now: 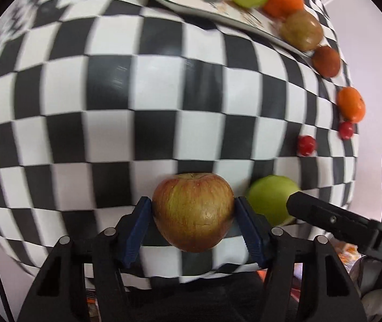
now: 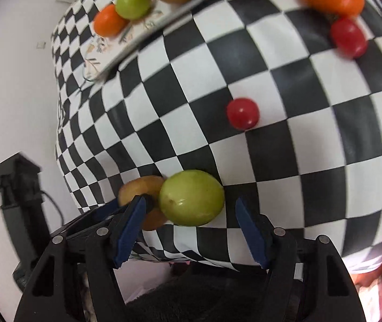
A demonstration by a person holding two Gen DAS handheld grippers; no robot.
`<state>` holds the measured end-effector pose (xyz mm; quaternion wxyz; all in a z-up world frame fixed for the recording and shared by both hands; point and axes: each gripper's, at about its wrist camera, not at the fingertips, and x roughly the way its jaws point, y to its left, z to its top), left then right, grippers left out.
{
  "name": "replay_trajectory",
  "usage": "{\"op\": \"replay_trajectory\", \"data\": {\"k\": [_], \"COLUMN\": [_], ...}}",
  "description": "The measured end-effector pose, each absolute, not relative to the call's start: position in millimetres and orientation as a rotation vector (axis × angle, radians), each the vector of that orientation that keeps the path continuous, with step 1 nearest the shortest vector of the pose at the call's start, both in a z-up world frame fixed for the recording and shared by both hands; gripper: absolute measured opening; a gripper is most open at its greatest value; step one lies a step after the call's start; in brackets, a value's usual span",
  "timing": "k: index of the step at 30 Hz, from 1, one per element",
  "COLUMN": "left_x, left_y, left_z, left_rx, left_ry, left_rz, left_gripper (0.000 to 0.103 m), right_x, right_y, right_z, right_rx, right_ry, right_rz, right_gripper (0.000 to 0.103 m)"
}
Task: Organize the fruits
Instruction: 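Grasp the red apple with the left tool while the right tool grasps the second green apple, then place the red apple on the plate while the right tool places the green apple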
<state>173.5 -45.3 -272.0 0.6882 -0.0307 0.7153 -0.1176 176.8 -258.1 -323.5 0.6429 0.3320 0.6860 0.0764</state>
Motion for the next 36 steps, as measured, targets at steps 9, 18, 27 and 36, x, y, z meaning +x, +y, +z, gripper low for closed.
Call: {"op": "replay_trajectory", "data": {"k": [9,18,27,36], "left_x": [186.2,186.7,185.3,212.5], "left_y": [-31.7,-53.2,-53.2,-40.2], "left_z": [-288.5,-307.5,-302.3,-239.0], "left_rx": [-0.164,-0.181,-0.171,-0.192], "left_ry": [1.676,1.705,1.697,1.582], "left_rz": [-0.273,-0.27,-0.254,-0.26], "left_gripper": [0.066,0.066,0.065,0.065], "right_x": [194.0,200.6,207.3,227.3], "right_y": [-228.4,-226.4,-226.9,-238.4], "right_z": [-341.6,-338.7,-351.7,-309.1], "right_rx": [0.597,0.464,0.535,0.572], "right_ry": [1.582,1.569,1.595,1.477], "right_rz": [0.177,0.163,0.185,0.182], "right_gripper": [0.063,0.064,0.065,0.065]}}
